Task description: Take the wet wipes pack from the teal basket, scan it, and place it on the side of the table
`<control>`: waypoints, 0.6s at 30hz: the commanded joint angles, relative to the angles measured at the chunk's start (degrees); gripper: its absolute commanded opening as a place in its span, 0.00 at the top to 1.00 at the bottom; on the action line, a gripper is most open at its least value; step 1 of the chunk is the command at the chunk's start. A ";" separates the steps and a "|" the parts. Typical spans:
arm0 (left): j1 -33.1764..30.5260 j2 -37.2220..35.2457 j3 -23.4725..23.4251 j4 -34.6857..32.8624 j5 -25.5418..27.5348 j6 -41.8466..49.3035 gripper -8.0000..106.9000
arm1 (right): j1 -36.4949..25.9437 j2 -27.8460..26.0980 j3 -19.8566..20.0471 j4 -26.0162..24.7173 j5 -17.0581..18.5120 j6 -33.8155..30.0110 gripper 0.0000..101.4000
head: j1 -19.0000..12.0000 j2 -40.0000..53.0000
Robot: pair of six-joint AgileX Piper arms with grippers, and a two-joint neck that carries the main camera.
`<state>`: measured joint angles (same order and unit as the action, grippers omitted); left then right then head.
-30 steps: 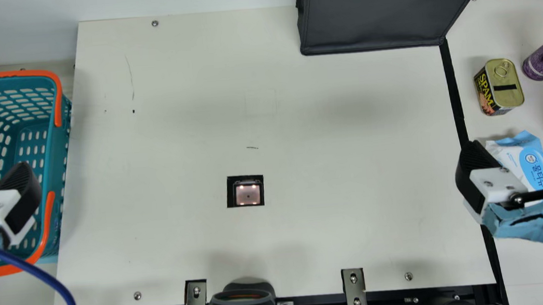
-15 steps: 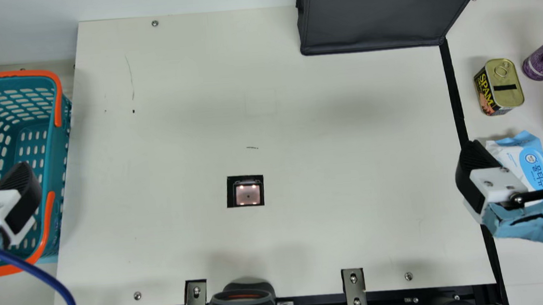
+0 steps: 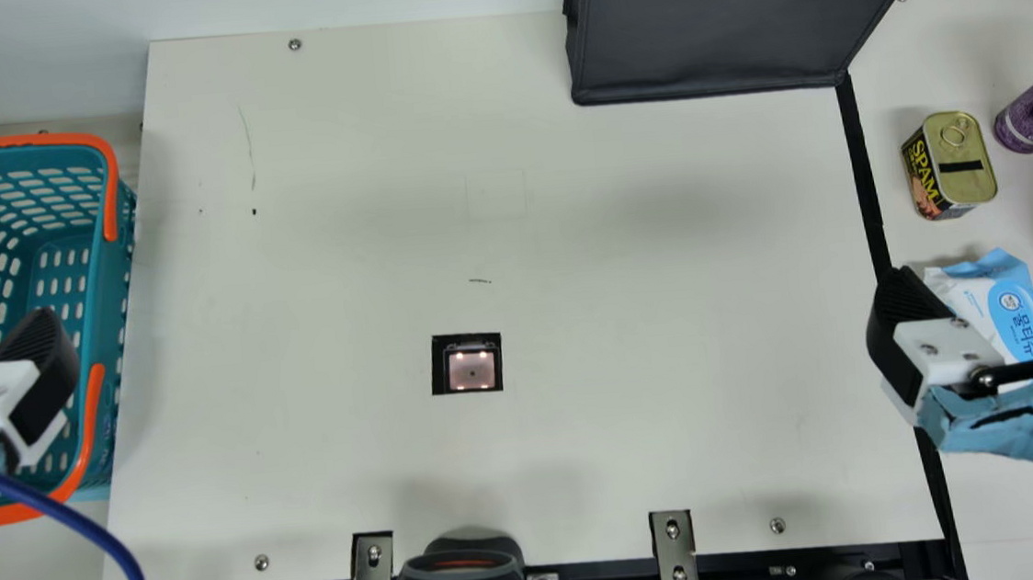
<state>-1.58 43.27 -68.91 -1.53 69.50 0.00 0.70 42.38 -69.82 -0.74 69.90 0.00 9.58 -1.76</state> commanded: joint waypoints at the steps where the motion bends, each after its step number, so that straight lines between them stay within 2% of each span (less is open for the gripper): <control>1: 0.00 0.00 0.00 0.00 0.00 0.00 0.15 | 0.00 0.00 0.00 0.00 0.00 0.00 0.06 | -1.66 0.18; 18: 0.00 0.00 0.00 0.00 0.00 0.00 0.15 | 0.00 0.00 0.00 0.00 0.00 0.00 0.06 | -1.66 0.18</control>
<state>-1.58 43.27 -68.91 -1.53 69.50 0.00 0.70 42.38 -69.82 -0.74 69.90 0.00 9.58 -1.67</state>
